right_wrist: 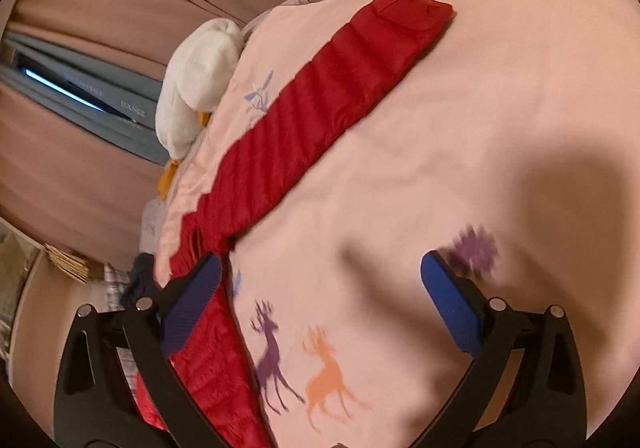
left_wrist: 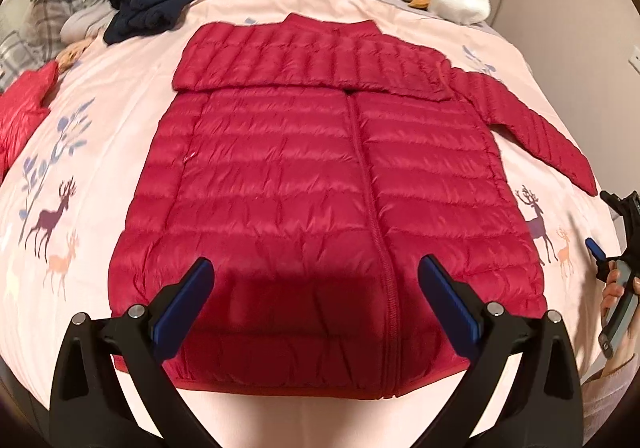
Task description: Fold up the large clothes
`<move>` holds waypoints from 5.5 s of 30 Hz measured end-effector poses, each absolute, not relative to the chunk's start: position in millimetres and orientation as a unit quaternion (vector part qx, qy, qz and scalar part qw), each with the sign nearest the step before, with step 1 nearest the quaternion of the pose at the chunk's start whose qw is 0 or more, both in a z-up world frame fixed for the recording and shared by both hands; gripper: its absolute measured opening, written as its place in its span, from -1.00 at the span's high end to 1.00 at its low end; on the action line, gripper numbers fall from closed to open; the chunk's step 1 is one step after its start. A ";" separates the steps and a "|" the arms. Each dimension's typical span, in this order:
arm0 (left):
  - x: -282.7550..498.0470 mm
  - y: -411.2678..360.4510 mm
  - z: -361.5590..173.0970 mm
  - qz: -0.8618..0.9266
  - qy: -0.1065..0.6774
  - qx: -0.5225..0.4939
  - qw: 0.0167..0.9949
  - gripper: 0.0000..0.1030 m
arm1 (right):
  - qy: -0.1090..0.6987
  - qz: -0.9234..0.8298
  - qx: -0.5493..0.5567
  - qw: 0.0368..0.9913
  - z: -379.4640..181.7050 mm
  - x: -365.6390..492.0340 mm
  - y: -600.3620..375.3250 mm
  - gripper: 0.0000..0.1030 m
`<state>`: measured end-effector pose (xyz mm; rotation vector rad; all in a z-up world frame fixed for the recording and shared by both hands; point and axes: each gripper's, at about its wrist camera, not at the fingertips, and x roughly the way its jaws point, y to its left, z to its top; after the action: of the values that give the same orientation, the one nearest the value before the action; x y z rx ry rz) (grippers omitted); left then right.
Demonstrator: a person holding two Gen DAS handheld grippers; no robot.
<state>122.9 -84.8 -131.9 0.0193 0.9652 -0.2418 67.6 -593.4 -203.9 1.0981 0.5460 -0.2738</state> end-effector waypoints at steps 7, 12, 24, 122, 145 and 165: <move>125.2 -84.7 -133.6 -0.102 0.465 0.013 0.880 -0.97 | 0.239 -0.140 0.530 0.801 -208.5 103.9 -620.3 -0.88; 131.7 -81.5 -133.8 -0.089 0.467 0.009 0.880 -0.97 | 0.238 -0.159 0.543 0.790 -216.9 127.1 -639.1 -0.74; 149.8 -82.9 -137.1 -0.073 0.473 0.007 0.878 -0.97 | 0.199 -0.198 0.575 0.769 -227.6 153.7 -671.3 -0.23; 324.3 10.8 -82.5 -0.193 0.337 -0.346 0.854 0.82 | 0.268 -0.002 0.178 0.947 -132.1 150.1 -391.8 -0.37; 338.5 42.5 -131.0 -0.114 0.404 -0.258 0.870 0.33 | 0.318 0.012 0.102 0.942 -118.9 215.0 -371.9 -0.37; 375.4 -64.1 -165.5 -0.128 0.432 0.012 0.893 0.22 | 0.412 -0.057 0.070 0.906 -176.6 394.6 -375.4 -0.22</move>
<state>375.4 -64.1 -165.5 0.0245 0.8956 -0.2663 394.6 -375.4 -176.6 0.1455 0.8516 -0.1172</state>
